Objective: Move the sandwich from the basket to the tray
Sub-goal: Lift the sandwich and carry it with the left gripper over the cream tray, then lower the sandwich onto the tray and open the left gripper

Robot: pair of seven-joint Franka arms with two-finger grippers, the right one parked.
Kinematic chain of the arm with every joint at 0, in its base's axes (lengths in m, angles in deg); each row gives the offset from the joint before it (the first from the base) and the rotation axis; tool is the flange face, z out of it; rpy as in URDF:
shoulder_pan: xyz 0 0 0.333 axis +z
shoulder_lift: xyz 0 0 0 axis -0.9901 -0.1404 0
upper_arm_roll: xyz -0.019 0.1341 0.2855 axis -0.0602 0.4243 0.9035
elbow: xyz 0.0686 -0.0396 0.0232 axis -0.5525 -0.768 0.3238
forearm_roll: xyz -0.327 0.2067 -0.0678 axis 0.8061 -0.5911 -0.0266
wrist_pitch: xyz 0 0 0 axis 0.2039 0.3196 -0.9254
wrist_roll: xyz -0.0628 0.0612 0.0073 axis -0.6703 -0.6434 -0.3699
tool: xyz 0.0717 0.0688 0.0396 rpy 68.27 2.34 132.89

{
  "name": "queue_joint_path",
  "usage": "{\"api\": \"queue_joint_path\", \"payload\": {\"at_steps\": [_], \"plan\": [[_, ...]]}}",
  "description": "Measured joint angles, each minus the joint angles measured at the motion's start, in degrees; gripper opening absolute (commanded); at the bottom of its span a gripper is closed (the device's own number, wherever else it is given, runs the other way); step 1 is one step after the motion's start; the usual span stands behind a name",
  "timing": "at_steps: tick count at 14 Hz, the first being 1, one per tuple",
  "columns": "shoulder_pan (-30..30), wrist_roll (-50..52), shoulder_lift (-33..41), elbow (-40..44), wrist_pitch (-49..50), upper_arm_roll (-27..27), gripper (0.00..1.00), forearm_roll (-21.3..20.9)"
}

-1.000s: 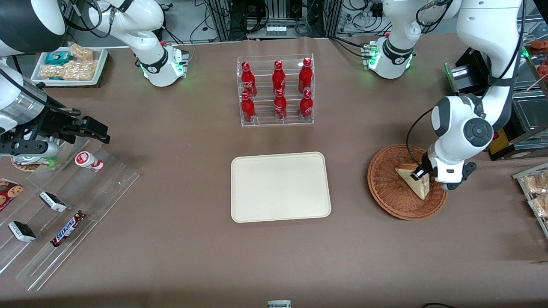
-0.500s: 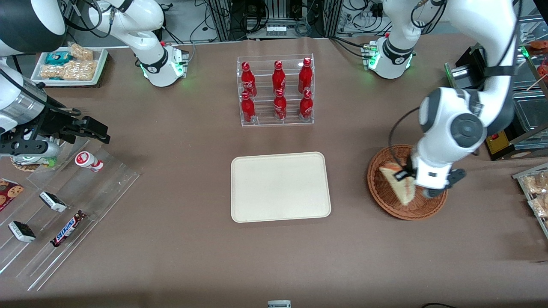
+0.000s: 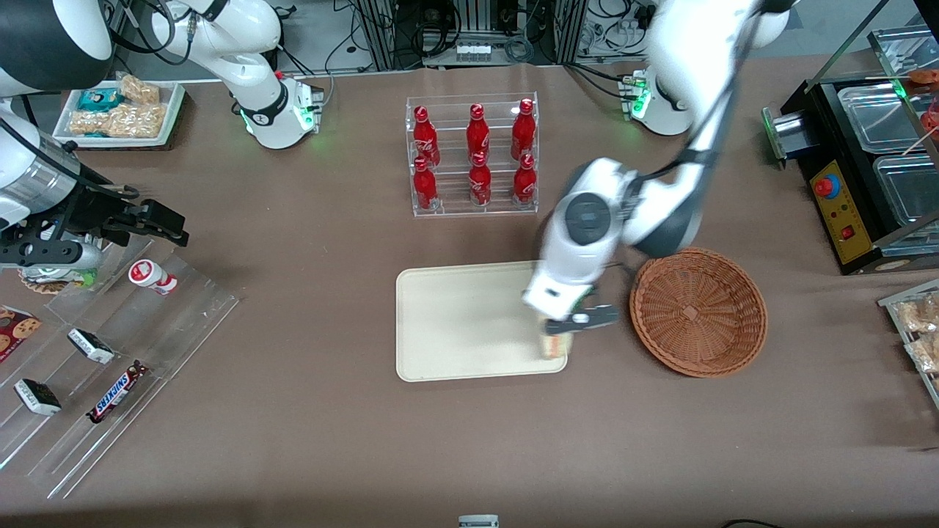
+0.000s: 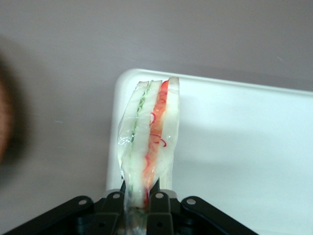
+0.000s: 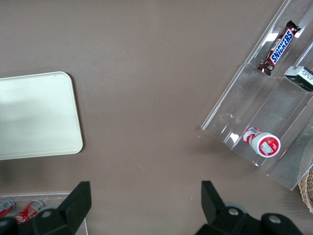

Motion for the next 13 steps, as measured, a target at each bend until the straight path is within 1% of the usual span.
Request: {"api": "queue_joint_path", "payload": {"at_steps": [3, 5, 6, 7, 8, 9, 13], "plan": [[-5.54, 3.05, -7.39, 7.27, -0.86, 0.19, 0.02, -0.46], [-7.89, 4.90, -9.80, 8.81, -2.87, 0.28, 0.05, -2.75], [-8.70, 5.98, -10.50, 9.01, -3.32, 0.31, 0.07, -4.35], [-9.34, 7.20, -11.11, 9.08, -3.48, 0.32, 0.13, -5.88], [-9.73, 8.15, -11.67, 9.08, -3.75, 0.32, 0.46, -7.02], [-9.83, 8.80, -12.16, 9.08, -4.30, 0.33, 0.99, -7.61], [-9.67, 9.75, -12.03, 10.30, -4.65, 0.89, 1.00, -7.64]]}}
